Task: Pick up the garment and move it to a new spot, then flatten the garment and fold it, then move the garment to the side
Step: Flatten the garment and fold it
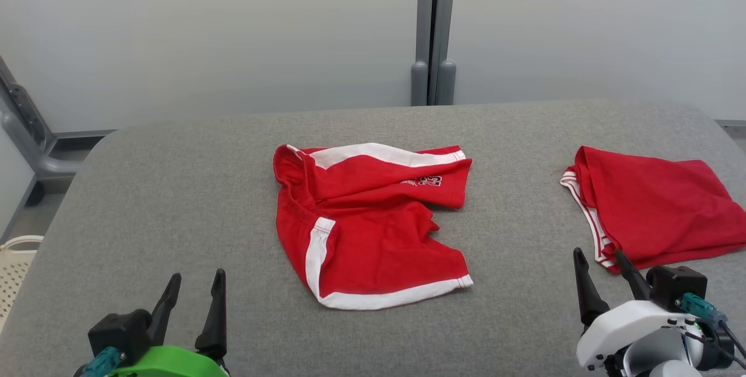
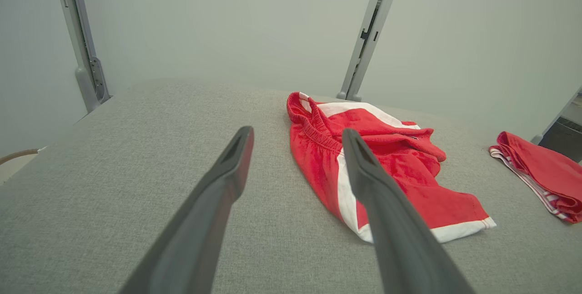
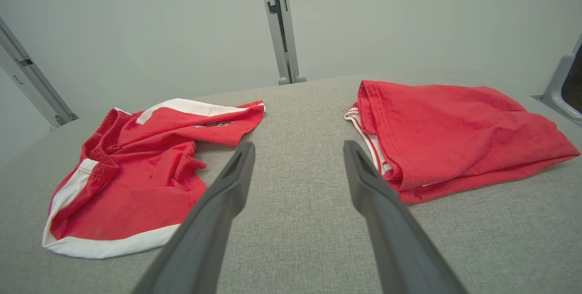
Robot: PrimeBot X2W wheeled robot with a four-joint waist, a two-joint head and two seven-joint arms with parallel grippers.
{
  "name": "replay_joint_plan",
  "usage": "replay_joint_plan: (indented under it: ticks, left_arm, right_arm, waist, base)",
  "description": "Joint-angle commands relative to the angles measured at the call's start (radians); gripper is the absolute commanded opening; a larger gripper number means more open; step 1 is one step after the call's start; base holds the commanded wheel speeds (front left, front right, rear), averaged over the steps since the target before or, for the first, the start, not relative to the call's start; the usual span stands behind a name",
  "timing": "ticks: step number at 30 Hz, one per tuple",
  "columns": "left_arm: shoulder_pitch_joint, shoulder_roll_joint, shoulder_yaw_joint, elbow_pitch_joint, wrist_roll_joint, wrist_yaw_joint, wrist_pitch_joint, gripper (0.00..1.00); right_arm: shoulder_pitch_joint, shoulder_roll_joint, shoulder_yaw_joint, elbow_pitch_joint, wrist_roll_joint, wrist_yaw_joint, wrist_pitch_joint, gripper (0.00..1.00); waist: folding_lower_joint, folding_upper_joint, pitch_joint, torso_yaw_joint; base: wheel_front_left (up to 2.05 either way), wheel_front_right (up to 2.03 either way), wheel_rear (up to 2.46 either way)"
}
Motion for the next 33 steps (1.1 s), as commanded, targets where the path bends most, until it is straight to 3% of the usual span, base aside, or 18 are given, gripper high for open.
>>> replay_joint_plan:
  ticks: [1,10,16,27,33]
  left_arm:
    - [0.024,0.013,0.000,0.000,0.003,0.012,0.002,1.00]
    - [0.113,-0.007,0.084,-0.009,-0.047,0.062,-0.017,1.00]
    - [0.146,-0.022,0.122,-0.044,-0.027,0.040,-0.025,1.00]
    - [0.142,-0.022,0.108,-0.055,0.015,0.001,-0.022,1.00]
    - [0.118,-0.020,0.091,-0.042,0.025,0.007,-0.006,1.00]
  right_arm:
    - [0.015,-0.003,0.000,0.008,0.000,-0.001,0.002,1.00]
    - [0.018,-0.003,0.026,0.057,-0.006,-0.001,-0.006,1.00]
    - [0.013,-0.003,0.036,0.065,0.010,-0.001,-0.021,1.00]
    - [0.010,-0.003,0.050,0.072,0.014,-0.001,-0.034,1.00]
    - [0.003,-0.003,0.046,0.075,0.006,-0.001,-0.039,1.00]
  waist:
    - [0.0000,0.0000,-0.008,-0.004]
    - [0.0000,0.0000,-0.030,0.008]
    - [0.0000,0.0000,-0.035,0.020]
    - [0.0000,0.0000,-0.024,0.022]
    - [0.0000,0.0000,-0.017,0.020]
  base:
    - [0.00,0.00,0.00]
    - [0.00,0.00,0.00]
    - [0.00,0.00,0.00]
    - [0.00,0.00,0.00]
    - [0.00,0.00,0.00]
